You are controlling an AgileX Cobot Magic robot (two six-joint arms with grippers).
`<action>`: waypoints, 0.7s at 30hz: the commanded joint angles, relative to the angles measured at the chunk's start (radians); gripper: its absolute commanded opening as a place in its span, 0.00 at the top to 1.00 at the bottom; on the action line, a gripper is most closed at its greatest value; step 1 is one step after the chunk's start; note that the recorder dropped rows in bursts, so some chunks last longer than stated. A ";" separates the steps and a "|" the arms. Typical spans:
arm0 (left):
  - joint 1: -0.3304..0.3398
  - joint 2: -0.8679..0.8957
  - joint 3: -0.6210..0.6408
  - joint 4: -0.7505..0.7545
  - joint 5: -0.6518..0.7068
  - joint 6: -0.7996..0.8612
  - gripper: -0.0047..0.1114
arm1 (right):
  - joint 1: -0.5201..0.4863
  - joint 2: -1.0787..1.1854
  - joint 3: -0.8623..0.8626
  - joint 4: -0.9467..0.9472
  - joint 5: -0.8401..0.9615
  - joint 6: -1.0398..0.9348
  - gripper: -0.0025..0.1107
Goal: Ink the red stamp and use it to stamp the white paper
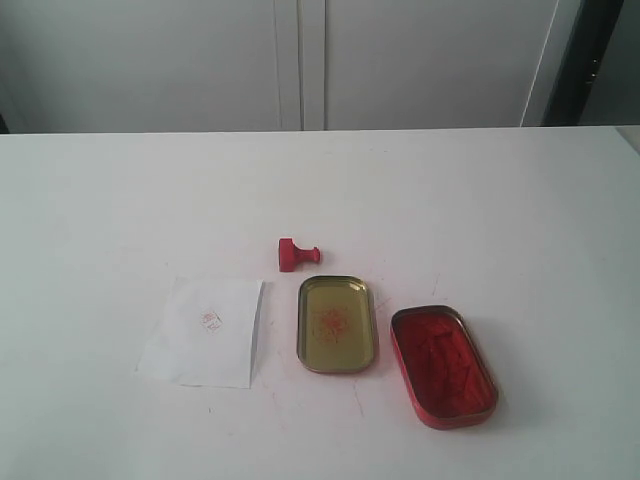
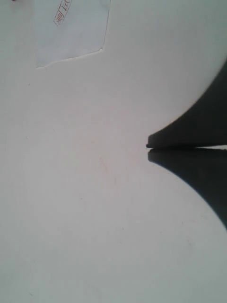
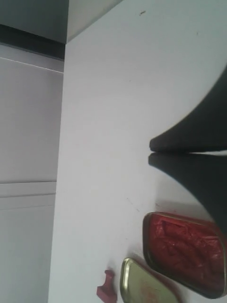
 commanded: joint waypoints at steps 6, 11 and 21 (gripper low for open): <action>0.001 -0.003 0.010 -0.001 0.014 -0.003 0.96 | -0.002 -0.005 0.054 0.001 0.003 -0.008 0.98; 0.001 -0.003 0.010 -0.001 0.014 -0.003 0.96 | -0.002 -0.005 0.054 0.001 0.002 -0.008 0.98; 0.001 -0.003 0.010 -0.001 0.014 -0.003 0.96 | -0.002 -0.005 0.054 0.001 0.002 -0.008 0.98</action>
